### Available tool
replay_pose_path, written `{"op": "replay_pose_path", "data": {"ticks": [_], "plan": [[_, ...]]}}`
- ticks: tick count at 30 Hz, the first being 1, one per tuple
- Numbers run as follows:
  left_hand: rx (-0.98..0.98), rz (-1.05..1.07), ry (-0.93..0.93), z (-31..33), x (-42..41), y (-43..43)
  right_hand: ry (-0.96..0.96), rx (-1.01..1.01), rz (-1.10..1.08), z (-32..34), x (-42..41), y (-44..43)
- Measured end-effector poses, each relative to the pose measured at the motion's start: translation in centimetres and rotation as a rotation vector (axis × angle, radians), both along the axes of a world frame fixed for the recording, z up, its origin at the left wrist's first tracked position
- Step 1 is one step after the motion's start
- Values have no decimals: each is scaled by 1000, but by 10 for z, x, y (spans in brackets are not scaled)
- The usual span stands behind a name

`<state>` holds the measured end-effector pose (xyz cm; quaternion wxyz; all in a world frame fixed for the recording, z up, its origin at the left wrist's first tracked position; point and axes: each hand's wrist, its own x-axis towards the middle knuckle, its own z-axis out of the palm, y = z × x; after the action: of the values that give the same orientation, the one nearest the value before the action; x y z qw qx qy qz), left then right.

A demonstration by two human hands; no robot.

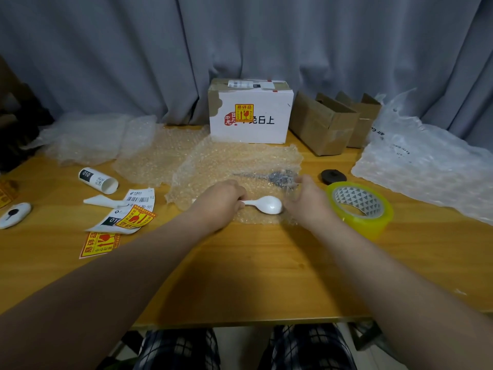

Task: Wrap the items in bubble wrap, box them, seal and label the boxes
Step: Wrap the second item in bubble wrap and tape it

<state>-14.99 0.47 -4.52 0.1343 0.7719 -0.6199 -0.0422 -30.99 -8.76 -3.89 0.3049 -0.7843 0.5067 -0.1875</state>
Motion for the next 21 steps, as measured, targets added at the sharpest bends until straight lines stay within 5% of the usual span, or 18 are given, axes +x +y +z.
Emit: {"op": "replay_pose_path", "data": {"ticks": [21], "plan": [[-207,0,-115,-4,-6,-12,36,-73,31,-2,-6,0]]}}
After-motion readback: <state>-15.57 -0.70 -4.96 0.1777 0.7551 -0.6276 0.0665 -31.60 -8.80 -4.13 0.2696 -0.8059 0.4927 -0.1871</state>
